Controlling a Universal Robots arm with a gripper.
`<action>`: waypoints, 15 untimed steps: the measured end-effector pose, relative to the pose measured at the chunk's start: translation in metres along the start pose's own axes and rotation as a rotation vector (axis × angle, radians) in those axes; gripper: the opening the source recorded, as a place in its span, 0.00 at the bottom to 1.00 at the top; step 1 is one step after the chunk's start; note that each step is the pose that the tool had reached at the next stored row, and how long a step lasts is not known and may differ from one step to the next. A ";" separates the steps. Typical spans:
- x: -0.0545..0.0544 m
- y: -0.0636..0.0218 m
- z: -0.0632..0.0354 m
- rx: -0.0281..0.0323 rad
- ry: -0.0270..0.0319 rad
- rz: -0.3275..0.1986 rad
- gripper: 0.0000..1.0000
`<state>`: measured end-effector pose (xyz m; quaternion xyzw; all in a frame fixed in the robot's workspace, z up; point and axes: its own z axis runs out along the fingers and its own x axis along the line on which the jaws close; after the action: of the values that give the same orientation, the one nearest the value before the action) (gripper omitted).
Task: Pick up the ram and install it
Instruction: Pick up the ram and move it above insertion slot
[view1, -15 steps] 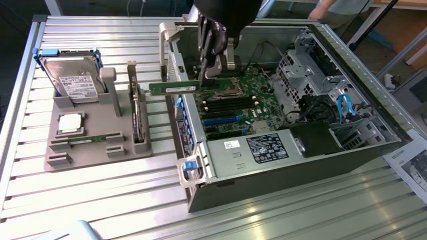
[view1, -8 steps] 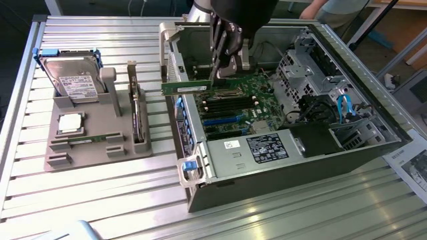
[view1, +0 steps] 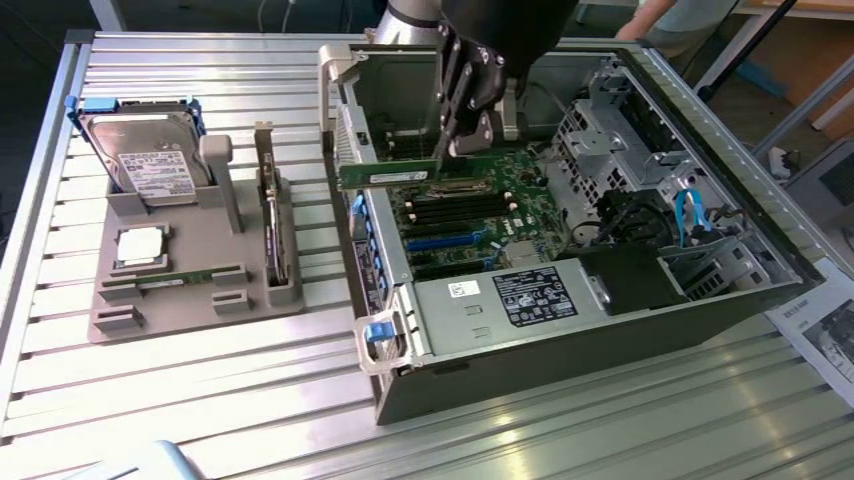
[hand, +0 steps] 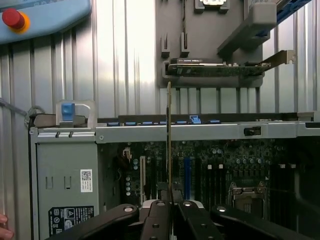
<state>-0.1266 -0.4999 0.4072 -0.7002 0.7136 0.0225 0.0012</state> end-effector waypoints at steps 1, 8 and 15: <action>0.000 -0.0026 -0.0001 0.0000 -0.0011 0.000 0.12; 0.002 -0.0129 -0.0004 -0.0001 -0.0055 0.000 0.12; 0.003 -0.0235 -0.0008 -0.0001 -0.0085 0.000 0.12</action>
<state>-0.1031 -0.5038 0.4072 -0.7002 0.7135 0.0255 0.0042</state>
